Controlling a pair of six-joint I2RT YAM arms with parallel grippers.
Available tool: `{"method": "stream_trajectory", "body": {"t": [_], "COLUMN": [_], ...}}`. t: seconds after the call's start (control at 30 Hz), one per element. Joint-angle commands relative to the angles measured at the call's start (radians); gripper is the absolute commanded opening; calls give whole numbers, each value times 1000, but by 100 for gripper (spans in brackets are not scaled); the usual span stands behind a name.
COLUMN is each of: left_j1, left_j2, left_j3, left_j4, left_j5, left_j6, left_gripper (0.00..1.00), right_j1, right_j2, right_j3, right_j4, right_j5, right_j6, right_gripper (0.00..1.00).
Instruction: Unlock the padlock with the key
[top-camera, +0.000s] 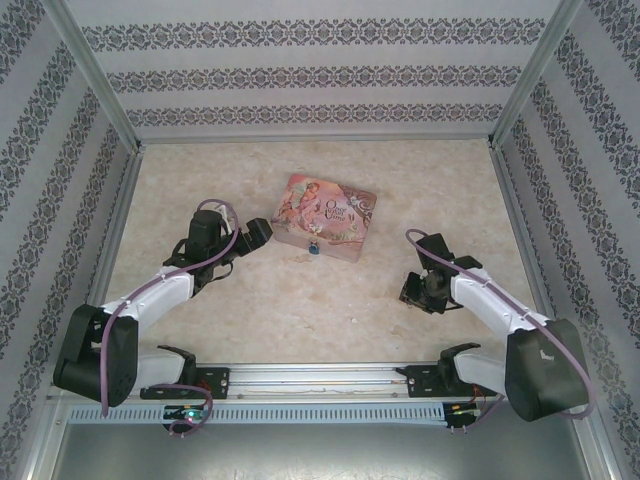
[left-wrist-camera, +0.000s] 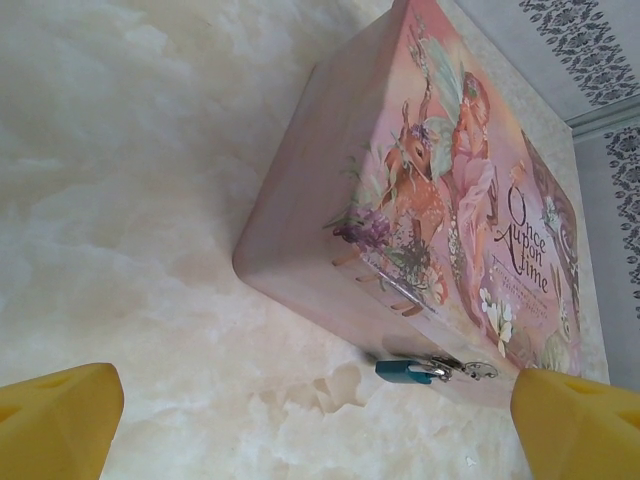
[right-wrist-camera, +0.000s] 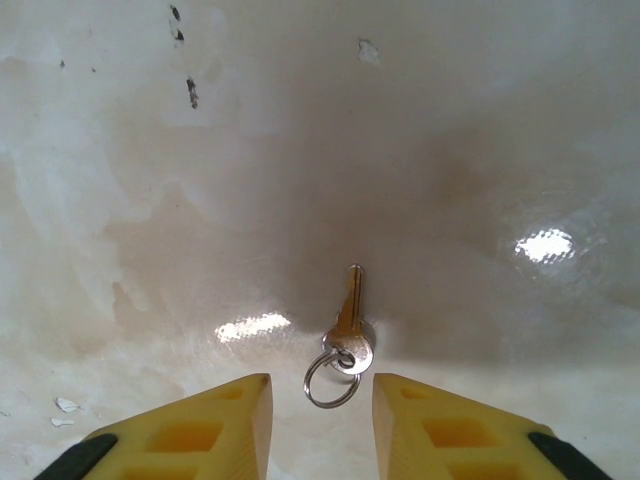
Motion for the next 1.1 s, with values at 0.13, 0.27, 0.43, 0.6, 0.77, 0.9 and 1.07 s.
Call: {"method": "stream_trajectory", "body": {"t": [0.13,0.27,0.43,0.6,0.77,0.9,1.07], "left_j1": [-8,-8,-7,-7,-6,-7,-6], "left_j2": [0,-14,-14,-9,-6,-14,-42], "left_j3": [-3,-13,-8,-3,7,25,37], "left_j4": [36,35,25,24,15,-11,-44], "left_j5": [22,12,6,6,5,1,-4], "left_j6": [1,3,15,19,25,43,55], "left_gripper": [99,99,99,99,99,99,99], "right_j1": [-4,-1,1,1,1,1,1], "right_j2": [52,89,116,128,124,124,108], "right_j3": [22,40,43,47,40,35,43], "right_j4": [15,1,4,0,-2,-4,-3], "right_j5": [4,11,14,24,31,33,28], "right_j6": [-13,-25,-30,-36,-38,-45,-61], "right_gripper": [28,26,26,21,15,6,0]}}
